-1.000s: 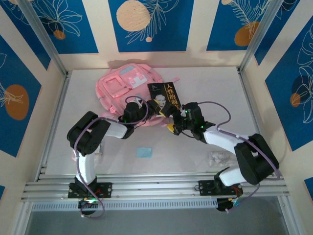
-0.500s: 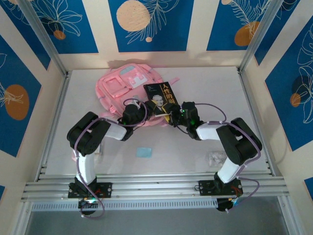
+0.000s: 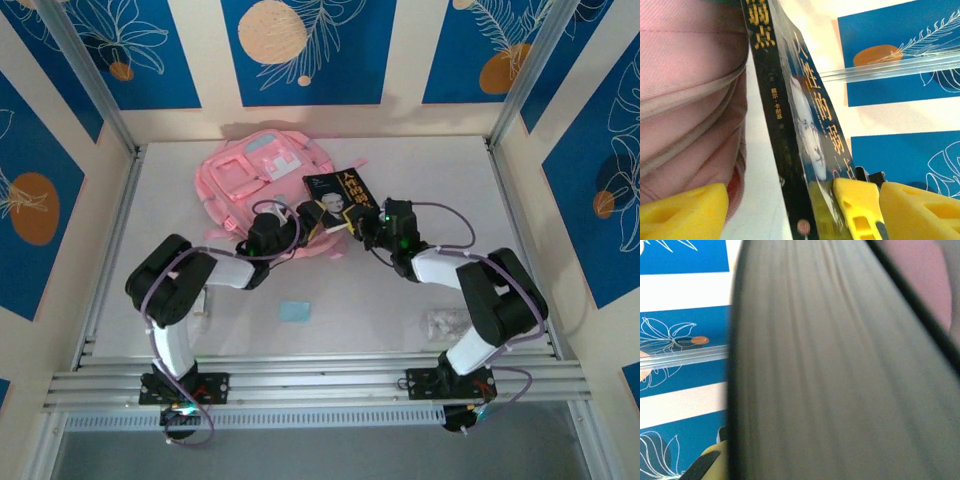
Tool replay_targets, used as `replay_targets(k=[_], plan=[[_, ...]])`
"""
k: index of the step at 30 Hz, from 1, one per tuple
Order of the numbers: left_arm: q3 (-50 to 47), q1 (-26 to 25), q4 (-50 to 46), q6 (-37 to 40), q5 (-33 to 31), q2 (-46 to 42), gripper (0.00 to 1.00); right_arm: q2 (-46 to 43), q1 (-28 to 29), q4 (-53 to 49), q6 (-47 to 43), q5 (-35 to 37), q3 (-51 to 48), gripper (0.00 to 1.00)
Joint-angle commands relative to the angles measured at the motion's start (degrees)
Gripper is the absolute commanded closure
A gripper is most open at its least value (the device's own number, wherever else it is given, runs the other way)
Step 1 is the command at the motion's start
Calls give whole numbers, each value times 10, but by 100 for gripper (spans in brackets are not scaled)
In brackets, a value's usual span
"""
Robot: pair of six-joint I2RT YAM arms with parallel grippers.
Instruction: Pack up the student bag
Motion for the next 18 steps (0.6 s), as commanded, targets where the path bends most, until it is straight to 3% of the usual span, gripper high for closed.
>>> replay_targets(k=[1, 5, 9, 18], plan=[[8, 4, -122, 125, 25, -61, 20, -51, -31, -50, -89, -46, 47, 94], [67, 19, -321, 287, 34, -106, 21, -86, -78, -158, -173, -99, 78, 94], [145, 30, -503, 439, 2, -117, 21, -121, -124, -255, -256, -139, 100, 94], [287, 40, -697, 627, -66, -26, 21, -161, -184, -366, -349, -200, 114, 95]])
